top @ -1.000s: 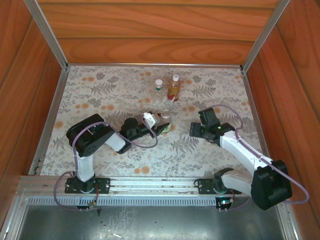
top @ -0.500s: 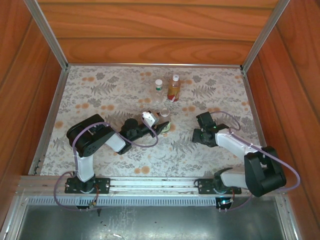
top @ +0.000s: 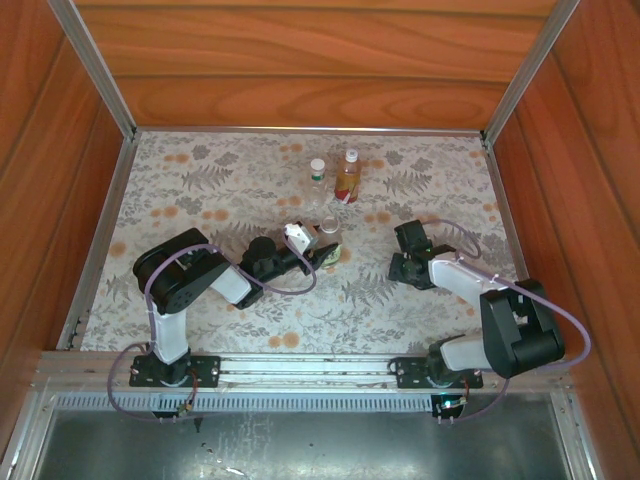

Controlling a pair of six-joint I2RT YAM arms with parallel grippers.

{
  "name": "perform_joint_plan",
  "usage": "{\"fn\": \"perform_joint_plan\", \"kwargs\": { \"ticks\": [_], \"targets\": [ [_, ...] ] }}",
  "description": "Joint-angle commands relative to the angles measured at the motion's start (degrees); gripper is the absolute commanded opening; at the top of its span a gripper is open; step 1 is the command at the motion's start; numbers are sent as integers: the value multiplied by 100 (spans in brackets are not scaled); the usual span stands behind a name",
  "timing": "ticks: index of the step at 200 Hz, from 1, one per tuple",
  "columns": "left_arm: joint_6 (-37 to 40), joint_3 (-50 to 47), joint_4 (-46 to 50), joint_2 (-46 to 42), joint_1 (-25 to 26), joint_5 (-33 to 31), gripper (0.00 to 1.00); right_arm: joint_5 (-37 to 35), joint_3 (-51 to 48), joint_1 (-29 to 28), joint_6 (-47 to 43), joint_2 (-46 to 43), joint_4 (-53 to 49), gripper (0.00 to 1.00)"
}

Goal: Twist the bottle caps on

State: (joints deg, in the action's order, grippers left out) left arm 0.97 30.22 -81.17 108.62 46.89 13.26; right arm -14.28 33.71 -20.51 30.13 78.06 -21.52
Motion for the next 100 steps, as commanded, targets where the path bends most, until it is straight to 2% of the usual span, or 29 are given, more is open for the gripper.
{"fn": "perform_joint_plan", "kwargs": {
  "ticks": [1,32,48,100],
  "targets": [
    [-115,12,456,27,25,120,53,79,108,56,-51,84,50,51],
    [-116,27,505,-1,26,142,53,140,101,63,-33,39,10,50],
    [-127,38,531,0,30,140,53,181,83,63,27,-33,-56,57],
    [-156,72,586,10,30,175,53,405,-32,64,194,-188,-177,53]
  ]
}}
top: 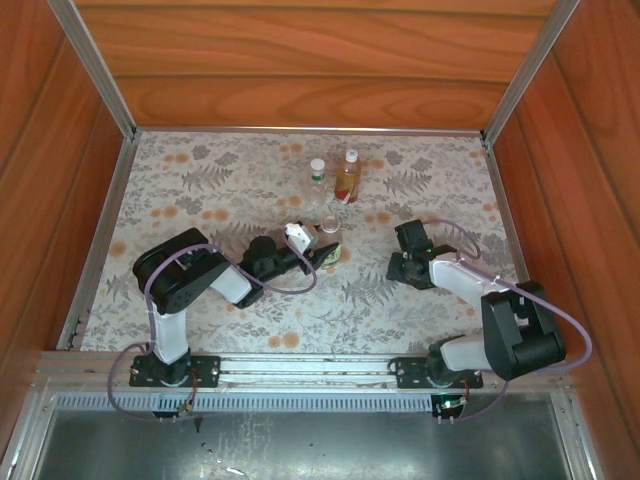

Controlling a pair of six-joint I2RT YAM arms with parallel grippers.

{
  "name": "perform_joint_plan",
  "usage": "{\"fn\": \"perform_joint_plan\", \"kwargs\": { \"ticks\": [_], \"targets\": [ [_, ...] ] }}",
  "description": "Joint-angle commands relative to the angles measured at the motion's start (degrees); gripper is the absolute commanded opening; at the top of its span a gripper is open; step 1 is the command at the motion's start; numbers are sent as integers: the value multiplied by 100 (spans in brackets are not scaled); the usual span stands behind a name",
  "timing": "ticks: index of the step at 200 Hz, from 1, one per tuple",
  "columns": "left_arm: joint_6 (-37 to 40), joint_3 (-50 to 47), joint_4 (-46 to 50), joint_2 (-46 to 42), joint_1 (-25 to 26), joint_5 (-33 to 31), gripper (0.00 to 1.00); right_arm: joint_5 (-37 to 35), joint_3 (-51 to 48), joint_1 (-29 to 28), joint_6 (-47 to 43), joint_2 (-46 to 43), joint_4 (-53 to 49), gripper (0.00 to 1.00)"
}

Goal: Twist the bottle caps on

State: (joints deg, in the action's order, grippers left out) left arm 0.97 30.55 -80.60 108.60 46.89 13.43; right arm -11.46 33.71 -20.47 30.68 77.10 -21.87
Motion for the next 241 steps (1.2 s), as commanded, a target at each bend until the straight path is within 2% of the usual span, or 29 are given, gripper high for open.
{"fn": "perform_joint_plan", "kwargs": {
  "ticks": [1,31,67,107,148,197,241],
  "targets": [
    [-153,39,528,12,30,159,53,125,-32,60,140,-91,-142,53],
    [-151,31,554,-13,30,144,53,117,12,61,118,-46,-200,48],
    [-175,40,564,-10,30,159,53,176,17,60,131,-62,-318,52],
    [-178,83,582,16,30,189,54,147,-16,60,110,-9,-291,46],
    [-173,61,589,-1,28,189,53,182,113,53,-24,-110,-441,46],
    [-116,83,629,3,30,291,54,576,621,-12,-401,-412,-1037,46],
    [-93,96,668,20,30,256,54,809,1573,-302,-709,-512,-1871,46]
  ]
}}
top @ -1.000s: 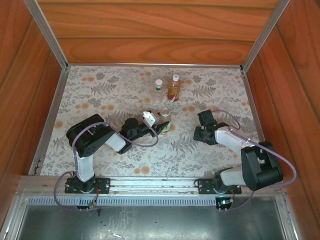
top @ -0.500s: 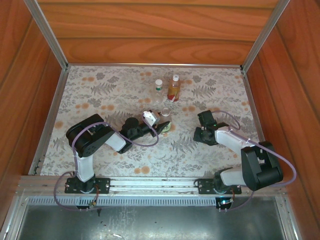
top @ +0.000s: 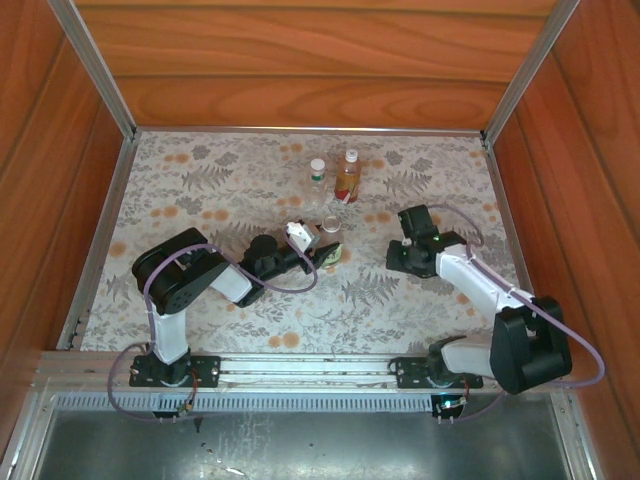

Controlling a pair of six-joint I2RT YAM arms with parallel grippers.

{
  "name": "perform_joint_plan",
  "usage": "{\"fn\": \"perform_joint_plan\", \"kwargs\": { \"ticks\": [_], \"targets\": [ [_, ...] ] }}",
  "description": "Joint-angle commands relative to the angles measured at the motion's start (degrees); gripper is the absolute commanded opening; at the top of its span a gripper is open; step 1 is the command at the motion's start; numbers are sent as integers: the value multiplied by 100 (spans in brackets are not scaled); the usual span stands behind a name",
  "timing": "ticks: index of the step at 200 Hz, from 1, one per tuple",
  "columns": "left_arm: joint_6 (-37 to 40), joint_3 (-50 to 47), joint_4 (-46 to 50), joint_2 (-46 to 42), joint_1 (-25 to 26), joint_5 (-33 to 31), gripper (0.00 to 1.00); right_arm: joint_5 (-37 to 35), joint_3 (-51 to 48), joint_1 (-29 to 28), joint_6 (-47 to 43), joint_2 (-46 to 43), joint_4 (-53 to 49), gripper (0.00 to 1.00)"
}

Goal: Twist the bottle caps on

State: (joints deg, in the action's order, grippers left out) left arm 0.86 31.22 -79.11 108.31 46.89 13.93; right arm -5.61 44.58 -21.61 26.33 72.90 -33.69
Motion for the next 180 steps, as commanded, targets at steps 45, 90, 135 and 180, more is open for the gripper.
{"fn": "perform_joint_plan", "kwargs": {
  "ticks": [45,90,135,180],
  "targets": [
    [-73,86,551,97,29,293,54,307,1637,-724,-397,-93,-1275,46],
    [-47,127,567,159,30,299,54,403,2810,-1314,-596,213,-1535,46],
    [-95,213,572,249,30,367,53,495,3719,-1655,-982,827,-1755,46],
    [-98,279,568,333,17,425,53,540,4076,-1740,-1230,1203,-1940,46]
  ]
}}
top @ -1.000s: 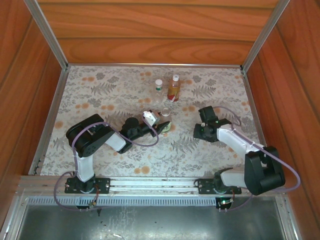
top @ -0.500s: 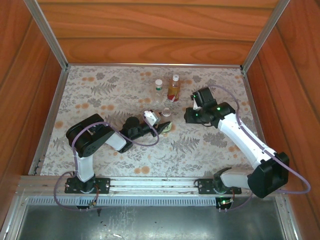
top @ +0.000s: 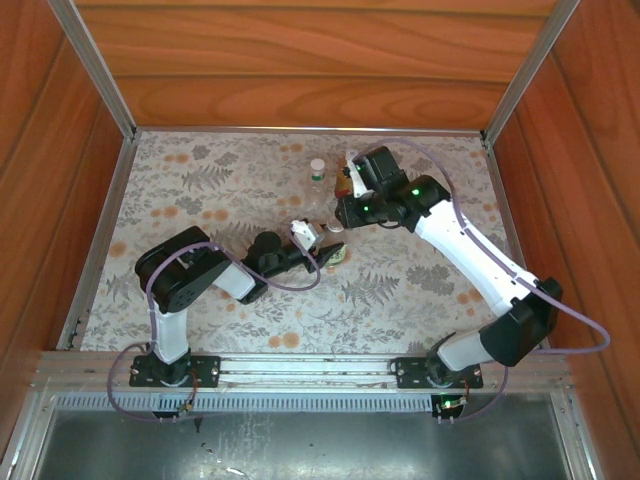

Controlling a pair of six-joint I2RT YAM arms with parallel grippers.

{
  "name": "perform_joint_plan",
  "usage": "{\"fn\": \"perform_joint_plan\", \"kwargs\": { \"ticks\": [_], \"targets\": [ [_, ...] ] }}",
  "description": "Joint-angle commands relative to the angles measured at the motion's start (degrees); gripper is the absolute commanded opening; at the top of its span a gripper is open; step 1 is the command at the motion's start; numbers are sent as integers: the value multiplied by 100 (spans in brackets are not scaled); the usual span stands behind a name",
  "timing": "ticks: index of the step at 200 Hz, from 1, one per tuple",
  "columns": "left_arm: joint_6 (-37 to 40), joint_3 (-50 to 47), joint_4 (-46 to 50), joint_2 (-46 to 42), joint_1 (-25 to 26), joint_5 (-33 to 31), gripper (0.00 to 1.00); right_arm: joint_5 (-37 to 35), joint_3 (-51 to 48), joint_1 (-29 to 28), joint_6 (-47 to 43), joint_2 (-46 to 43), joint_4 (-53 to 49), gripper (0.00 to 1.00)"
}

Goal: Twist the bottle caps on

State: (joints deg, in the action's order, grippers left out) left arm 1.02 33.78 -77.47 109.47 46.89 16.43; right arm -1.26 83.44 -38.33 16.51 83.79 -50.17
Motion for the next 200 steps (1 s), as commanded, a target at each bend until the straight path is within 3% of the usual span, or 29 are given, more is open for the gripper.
{"fn": "perform_joint_plan", "kwargs": {
  "ticks": [1,128,200],
  "targets": [
    [-112,23,411,221,19,177,54,107,201,-69,-251,117,-292,46],
    [-139,76,422,258,21,256,53,249,412,-219,-530,572,-605,46],
    [-126,98,440,303,22,308,54,-151,1051,-316,-658,945,-1257,44]
  ]
}}
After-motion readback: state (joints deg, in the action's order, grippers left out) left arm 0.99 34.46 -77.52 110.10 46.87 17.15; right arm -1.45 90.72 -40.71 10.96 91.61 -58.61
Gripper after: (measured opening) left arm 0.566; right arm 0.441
